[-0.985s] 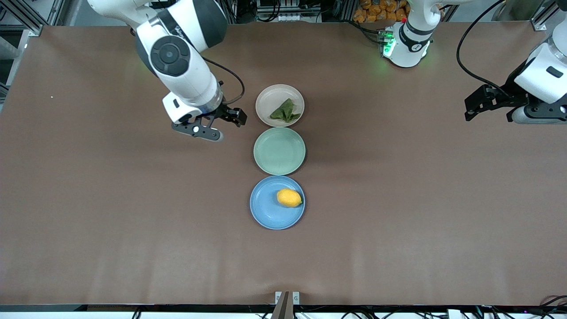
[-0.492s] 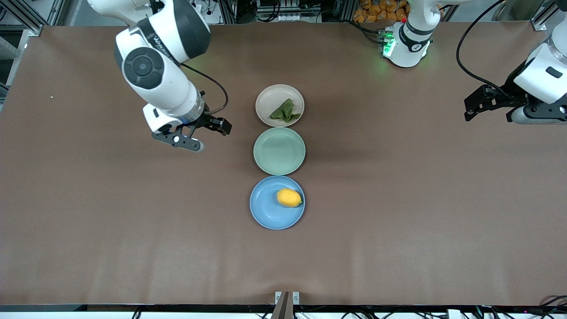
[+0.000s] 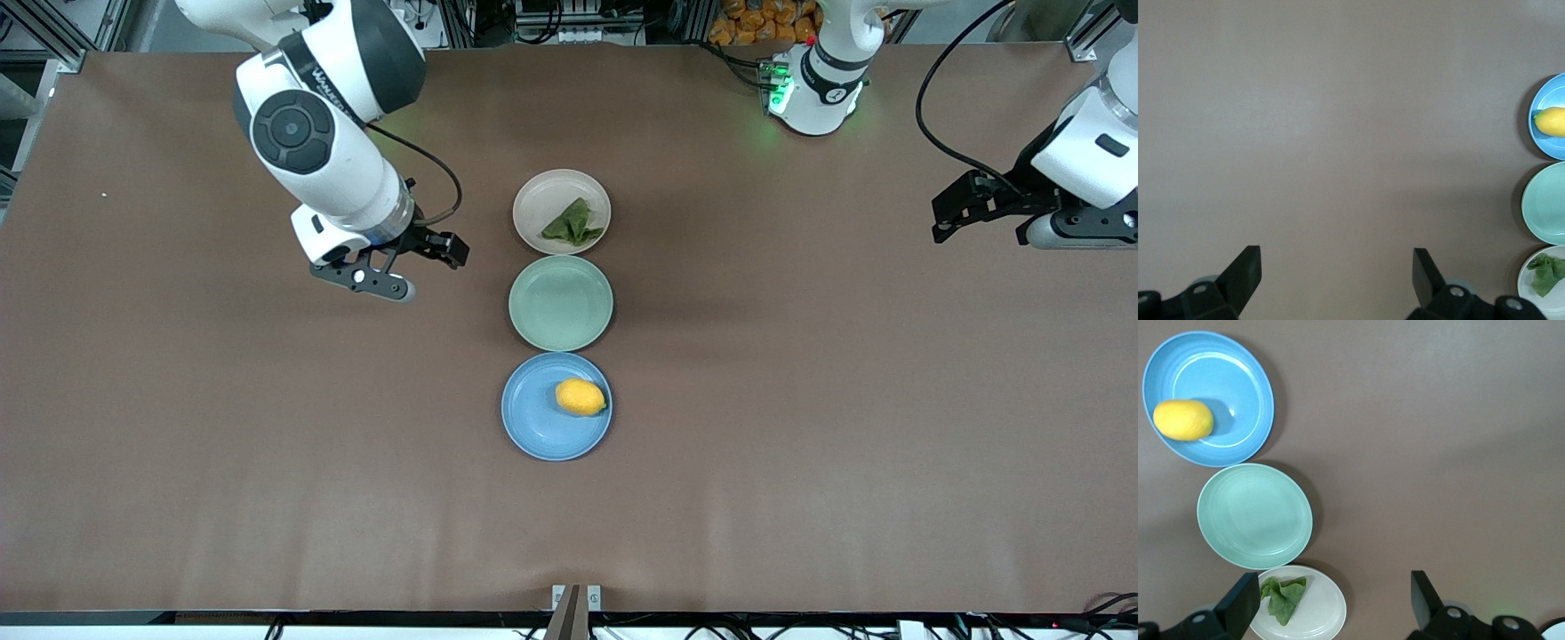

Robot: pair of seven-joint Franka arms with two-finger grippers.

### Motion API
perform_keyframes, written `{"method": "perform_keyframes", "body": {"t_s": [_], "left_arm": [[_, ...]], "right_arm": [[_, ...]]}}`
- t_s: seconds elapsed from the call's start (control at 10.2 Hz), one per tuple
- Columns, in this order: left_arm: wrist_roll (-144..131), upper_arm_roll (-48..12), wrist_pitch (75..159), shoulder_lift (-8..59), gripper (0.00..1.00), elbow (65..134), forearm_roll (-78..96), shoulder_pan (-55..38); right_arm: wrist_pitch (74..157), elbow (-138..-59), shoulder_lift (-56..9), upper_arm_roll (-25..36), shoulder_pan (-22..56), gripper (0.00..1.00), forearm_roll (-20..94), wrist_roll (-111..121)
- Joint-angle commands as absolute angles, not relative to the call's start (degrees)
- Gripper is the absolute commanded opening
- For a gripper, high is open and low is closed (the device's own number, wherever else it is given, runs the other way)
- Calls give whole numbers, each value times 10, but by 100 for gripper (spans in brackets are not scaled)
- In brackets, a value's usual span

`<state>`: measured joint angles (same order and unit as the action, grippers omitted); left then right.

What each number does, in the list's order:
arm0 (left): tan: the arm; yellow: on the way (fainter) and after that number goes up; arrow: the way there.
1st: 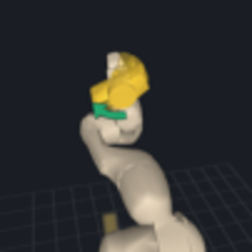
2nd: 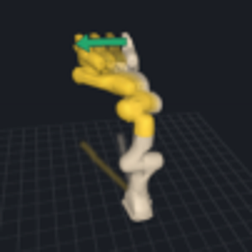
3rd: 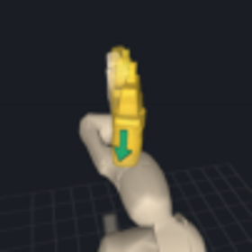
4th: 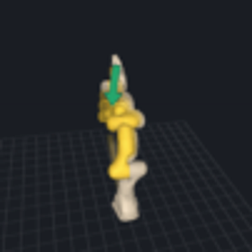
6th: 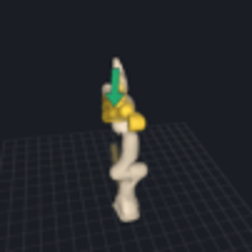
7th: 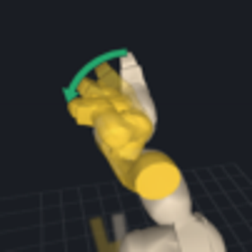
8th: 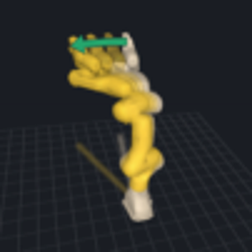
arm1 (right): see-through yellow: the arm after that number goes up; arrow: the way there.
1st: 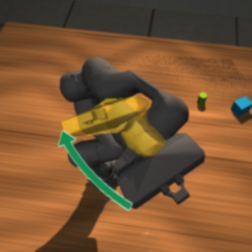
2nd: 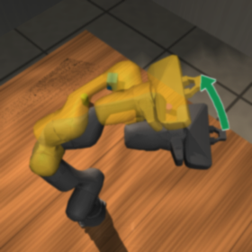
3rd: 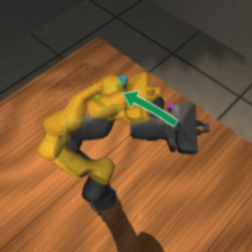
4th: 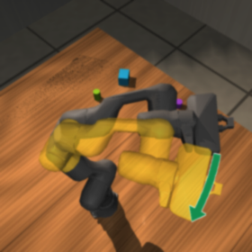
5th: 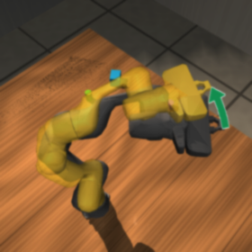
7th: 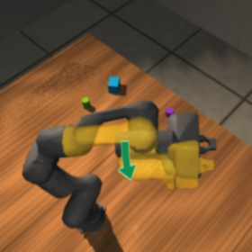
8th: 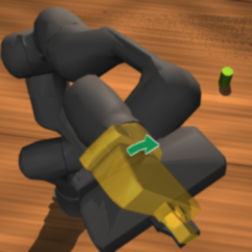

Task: Pick lemon and lettuce from blue and beige plates
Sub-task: 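Move the right gripper over the lettuce on the beige plate, then grasp the lettuce with the right gripper while the left gripper approaches the lemon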

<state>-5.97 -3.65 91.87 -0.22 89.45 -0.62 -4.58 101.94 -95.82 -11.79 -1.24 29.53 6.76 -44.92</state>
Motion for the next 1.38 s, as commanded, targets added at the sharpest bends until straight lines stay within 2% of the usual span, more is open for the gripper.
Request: {"method": "perform_keyframes", "body": {"t_s": [0.0, 0.39, 0.79, 1.08, 1.28], "left_arm": [[-50, -34, 913, -4, 100, 896, -4, -48], [-47, -34, 913, 0, 100, 900, -4, -47], [-56, -37, 915, 16, 100, 910, 5, -58], [-62, -36, 939, 54, 100, 910, 4, -98], [-66, -36, 955, 74, 100, 909, 4, -110]], "right_arm": [[1039, -963, -130, -14, 329, 100, 75, -492], [1120, -973, -198, -14, 421, 100, 76, -656], [1211, -1042, -217, -15, 487, 100, 77, -733], [1345, -1127, -222, -14, 527, 100, 77, -756], [1382, -1130, -251, -14, 549, 100, 76, -757]]}}
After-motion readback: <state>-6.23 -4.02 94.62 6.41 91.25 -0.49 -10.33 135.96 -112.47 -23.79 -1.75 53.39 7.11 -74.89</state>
